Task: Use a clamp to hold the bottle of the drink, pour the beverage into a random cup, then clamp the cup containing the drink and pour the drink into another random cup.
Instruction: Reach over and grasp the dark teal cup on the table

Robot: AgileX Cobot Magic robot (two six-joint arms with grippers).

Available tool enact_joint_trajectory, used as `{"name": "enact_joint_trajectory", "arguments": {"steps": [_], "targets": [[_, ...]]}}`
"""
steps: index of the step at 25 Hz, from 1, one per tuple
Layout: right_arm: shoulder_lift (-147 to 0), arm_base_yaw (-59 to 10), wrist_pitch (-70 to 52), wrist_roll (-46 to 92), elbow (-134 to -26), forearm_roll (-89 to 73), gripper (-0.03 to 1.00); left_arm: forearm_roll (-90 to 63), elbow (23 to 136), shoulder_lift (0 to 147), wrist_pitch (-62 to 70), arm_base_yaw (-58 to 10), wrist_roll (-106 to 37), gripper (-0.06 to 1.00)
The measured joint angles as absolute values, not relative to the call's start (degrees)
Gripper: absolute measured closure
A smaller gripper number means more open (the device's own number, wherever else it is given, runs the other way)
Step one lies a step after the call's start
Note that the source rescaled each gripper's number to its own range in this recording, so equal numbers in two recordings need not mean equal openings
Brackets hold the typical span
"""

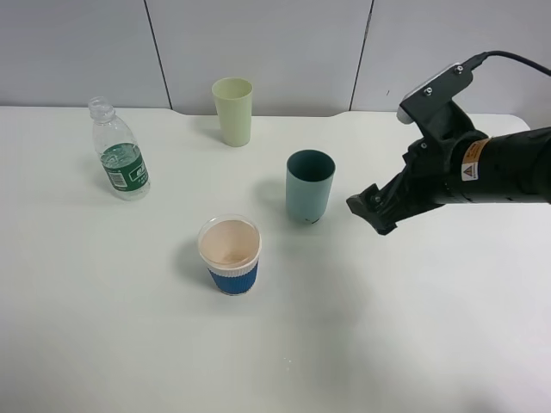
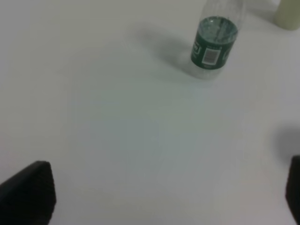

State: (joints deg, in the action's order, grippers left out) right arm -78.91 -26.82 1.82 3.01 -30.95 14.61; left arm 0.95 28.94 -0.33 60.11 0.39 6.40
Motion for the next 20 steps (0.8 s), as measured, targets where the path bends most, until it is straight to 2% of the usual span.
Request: {"name": "enact_joint_trajectory", "arguments": {"steps": [10, 20], "targets": [[-79.5, -26.8, 20.0, 2.9, -22.5, 18.6, -0.03, 0.9, 28.9, -0.3, 60.1, 0.4, 6.5, -0.06], [-79.6, -24.8, 25.5, 8.1, -20.2, 12.5, -0.03, 0.9, 28.9, -0.3, 60.1, 0.4, 6.5, -0.06]]}}
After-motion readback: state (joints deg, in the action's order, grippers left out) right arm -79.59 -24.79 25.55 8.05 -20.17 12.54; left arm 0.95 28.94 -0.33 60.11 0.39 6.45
